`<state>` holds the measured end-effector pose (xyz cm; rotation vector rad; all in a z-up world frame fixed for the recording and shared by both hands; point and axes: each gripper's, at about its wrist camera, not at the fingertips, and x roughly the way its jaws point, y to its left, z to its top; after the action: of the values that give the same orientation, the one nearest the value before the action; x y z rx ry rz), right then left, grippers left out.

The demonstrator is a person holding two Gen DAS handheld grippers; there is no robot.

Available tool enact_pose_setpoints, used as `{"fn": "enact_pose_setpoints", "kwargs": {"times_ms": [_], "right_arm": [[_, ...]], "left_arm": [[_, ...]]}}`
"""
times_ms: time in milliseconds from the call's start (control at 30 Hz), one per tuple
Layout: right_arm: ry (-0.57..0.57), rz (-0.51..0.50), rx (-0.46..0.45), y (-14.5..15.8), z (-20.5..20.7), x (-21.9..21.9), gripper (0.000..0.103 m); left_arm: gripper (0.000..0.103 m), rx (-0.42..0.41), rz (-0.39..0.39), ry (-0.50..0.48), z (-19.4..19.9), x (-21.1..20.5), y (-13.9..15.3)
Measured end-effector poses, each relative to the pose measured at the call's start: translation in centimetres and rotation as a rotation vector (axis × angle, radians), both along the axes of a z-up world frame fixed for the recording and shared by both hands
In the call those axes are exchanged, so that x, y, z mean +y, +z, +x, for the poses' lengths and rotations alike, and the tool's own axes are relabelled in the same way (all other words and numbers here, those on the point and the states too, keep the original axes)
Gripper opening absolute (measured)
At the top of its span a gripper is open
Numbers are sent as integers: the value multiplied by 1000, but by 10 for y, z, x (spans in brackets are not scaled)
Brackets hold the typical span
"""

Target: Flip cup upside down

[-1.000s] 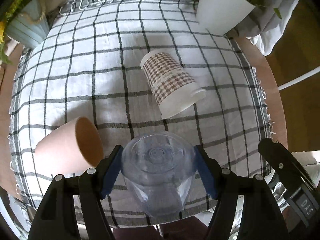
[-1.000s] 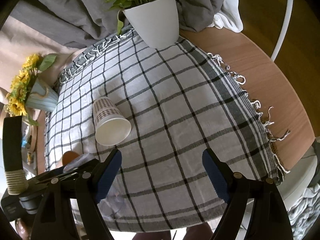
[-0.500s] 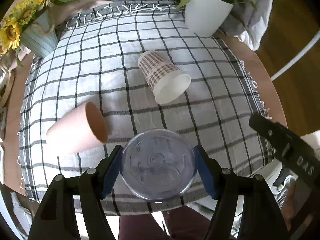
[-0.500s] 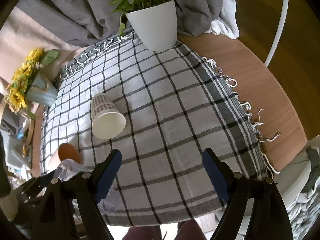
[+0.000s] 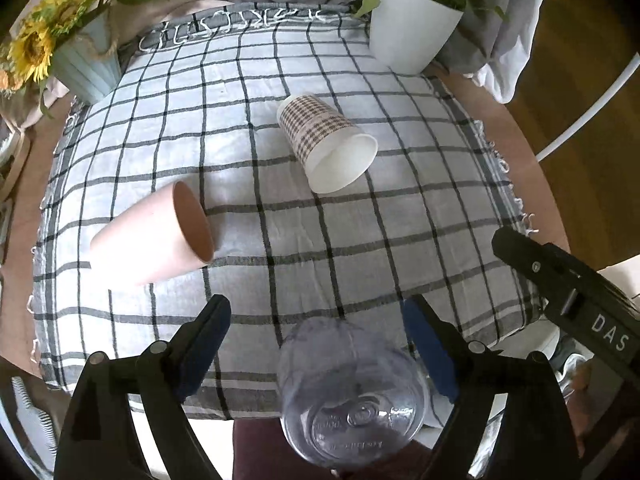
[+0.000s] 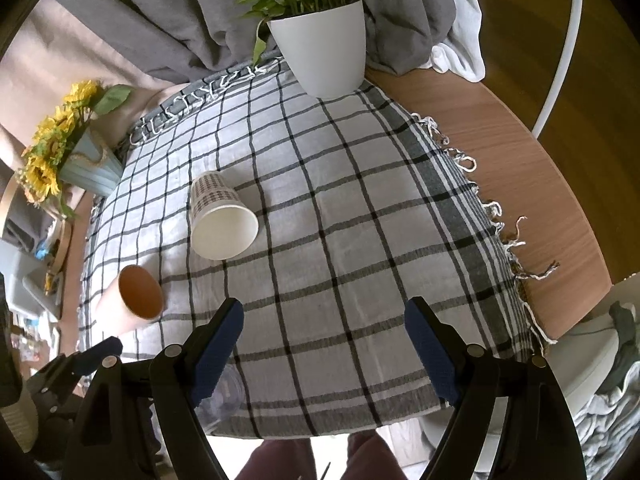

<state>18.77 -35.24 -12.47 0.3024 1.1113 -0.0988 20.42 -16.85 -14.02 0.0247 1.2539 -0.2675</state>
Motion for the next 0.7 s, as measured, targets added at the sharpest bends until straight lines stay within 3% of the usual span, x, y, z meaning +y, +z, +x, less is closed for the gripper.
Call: {"fn": "enact_pose_setpoints", "kwargs": {"times_ms": [267, 500, 567, 700], "right_arm": [[-6, -24, -30, 8, -9, 4, 83], [-61, -26, -68, 19, -25, 8, 83], [-89, -34, -89, 26, -32, 10, 83], [-90, -54, -193, 48, -54, 23, 83]], "left_arm": [[91, -86, -66, 47, 3, 10, 10], [91, -182, -146, 58, 1, 24, 36], [91, -235, -166, 77, -6, 32, 50], [103, -372, -172, 160, -36, 63, 78]]}}
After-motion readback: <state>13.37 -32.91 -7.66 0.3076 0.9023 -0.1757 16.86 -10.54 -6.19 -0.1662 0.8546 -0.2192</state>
